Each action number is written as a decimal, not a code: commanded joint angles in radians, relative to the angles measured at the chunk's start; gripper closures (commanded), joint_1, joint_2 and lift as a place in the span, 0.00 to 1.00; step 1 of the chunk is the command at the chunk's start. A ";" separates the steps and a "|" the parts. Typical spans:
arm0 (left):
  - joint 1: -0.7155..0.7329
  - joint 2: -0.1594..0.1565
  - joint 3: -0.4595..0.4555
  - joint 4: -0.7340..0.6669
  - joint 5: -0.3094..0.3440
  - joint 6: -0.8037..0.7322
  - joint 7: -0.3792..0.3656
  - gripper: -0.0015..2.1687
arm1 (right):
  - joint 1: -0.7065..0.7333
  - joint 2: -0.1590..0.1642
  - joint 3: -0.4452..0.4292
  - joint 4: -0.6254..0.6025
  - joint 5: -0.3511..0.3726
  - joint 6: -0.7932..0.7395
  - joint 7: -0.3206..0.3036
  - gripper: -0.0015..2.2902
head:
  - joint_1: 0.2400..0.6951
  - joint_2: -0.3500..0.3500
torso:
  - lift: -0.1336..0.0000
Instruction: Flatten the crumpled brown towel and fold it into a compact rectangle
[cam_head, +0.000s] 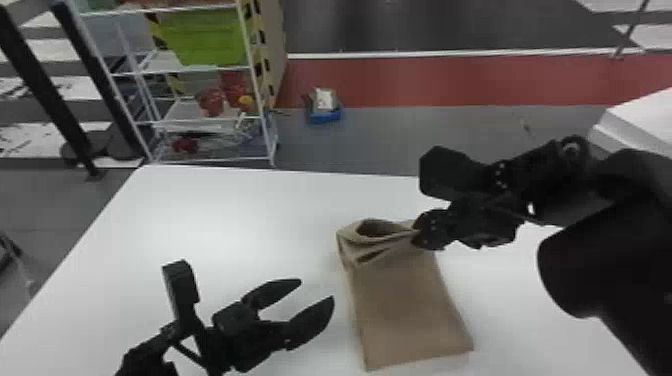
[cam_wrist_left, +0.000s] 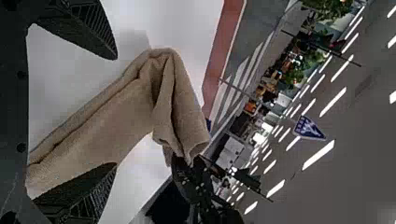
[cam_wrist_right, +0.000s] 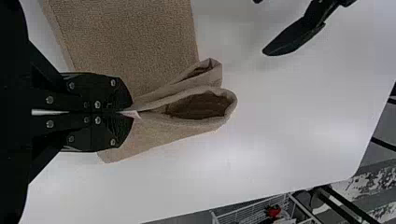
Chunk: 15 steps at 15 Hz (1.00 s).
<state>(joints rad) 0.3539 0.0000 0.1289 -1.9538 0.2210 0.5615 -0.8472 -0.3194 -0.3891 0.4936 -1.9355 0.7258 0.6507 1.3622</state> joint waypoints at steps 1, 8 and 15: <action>-0.020 -0.003 -0.081 0.038 -0.022 -0.087 0.057 0.03 | -0.001 0.009 -0.038 -0.022 -0.035 0.017 0.005 0.57 | 1.00 0.55 | 0.07; -0.141 -0.003 -0.181 0.147 -0.094 -0.166 0.254 0.04 | 0.022 -0.008 -0.095 -0.123 -0.105 0.060 0.005 0.57 | 1.00 0.46 | 0.07; -0.174 -0.003 -0.192 0.191 -0.203 -0.169 0.251 0.04 | 0.017 -0.008 -0.122 -0.140 -0.118 0.060 0.005 0.57 | 1.00 0.47 | 0.07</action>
<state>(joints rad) 0.1793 0.0000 -0.0627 -1.7574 0.0190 0.3763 -0.5881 -0.2949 -0.3988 0.3726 -2.0753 0.6074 0.7097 1.3622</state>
